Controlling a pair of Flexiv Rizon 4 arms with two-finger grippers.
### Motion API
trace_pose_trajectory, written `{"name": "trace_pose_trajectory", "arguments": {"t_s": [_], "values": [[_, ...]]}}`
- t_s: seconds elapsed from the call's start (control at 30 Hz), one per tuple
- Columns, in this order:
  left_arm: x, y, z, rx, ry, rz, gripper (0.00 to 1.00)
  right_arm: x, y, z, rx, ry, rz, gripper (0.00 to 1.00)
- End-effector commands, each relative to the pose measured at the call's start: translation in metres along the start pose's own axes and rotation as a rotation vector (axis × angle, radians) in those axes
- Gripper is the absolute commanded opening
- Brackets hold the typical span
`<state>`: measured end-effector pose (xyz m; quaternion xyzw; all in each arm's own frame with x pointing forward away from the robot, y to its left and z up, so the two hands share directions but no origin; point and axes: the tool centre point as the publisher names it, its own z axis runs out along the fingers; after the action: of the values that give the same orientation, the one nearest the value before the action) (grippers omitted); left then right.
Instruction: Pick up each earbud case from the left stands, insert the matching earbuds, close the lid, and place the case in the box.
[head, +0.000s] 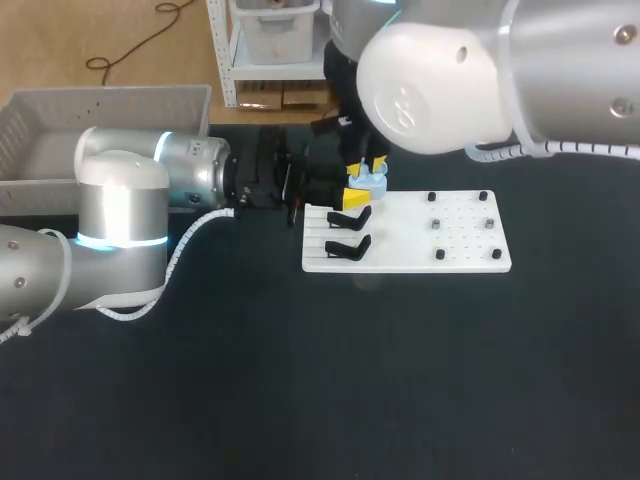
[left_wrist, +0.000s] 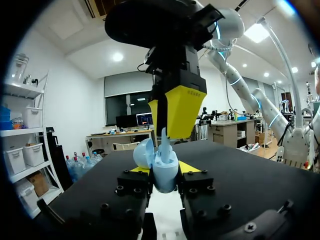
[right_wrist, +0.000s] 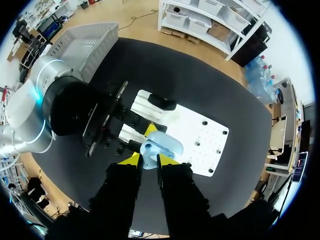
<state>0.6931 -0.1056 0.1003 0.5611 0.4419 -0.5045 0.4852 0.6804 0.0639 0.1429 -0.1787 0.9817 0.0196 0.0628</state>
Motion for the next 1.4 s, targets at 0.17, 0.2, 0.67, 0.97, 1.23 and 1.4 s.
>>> {"name": "trace_pose_trajectory", "arguments": {"t_s": [0.17,0.2,0.67,0.97,1.23,1.4], "values": [[0.0,-0.001,0.0,-0.002,0.002,0.0,0.0,-0.001,-0.001,0.003,0.001,-0.004,-0.002,0.0],[0.0,-0.001,0.0,-0.002,0.002,0.0,0.0,-0.001,-0.001,0.004,0.0,-0.004,0.0,0.0],[0.0,-0.001,0.0,-0.002,0.002,0.0,0.0,-0.007,0.002,0.009,0.002,0.009,-0.019,0.0],[0.0,-0.001,0.0,-0.002,0.002,0.0,0.0,-0.007,0.003,0.012,0.018,0.023,-0.017,0.05],[0.0,-0.001,0.0,-0.002,0.002,0.0,0.0,-0.004,0.006,0.01,0.03,0.021,-0.017,0.9],[0.0,-0.001,0.0,-0.002,0.002,0.0,0.0,0.001,0.01,0.002,0.04,0.008,-0.022,1.0]]}}
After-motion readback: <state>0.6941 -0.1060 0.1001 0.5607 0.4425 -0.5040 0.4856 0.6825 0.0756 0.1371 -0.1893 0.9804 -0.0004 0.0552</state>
